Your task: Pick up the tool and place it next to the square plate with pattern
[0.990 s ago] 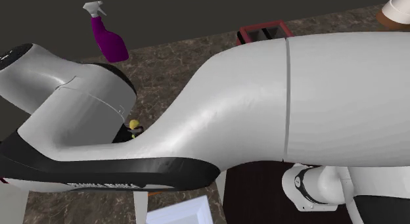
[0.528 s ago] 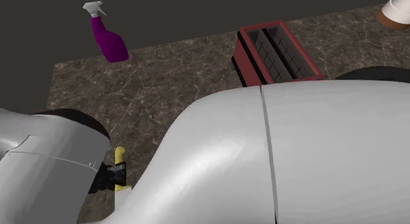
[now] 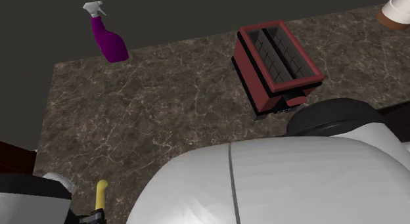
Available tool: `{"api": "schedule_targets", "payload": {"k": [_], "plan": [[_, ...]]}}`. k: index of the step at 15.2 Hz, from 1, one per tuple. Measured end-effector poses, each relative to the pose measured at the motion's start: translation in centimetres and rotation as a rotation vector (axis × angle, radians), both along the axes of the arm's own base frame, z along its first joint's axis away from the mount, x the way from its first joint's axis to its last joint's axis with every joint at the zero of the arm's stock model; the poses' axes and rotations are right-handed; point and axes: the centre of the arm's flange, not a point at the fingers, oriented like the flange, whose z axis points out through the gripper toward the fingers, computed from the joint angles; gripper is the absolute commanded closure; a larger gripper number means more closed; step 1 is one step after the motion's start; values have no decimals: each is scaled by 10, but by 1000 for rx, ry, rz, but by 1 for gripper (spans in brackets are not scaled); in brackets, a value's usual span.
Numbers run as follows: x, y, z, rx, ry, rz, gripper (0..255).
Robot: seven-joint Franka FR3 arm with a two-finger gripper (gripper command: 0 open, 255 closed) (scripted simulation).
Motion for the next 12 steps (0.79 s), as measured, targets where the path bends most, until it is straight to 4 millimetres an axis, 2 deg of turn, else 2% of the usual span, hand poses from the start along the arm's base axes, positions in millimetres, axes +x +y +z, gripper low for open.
{"api": "schedule_targets", "payload": {"k": [3, 4, 12], "plan": [[5, 42, -3, 0, 0, 0, 255], [5, 51, -3, 0, 0, -1, 255], [6, 59, -40, -1, 0, -2, 255]]}}
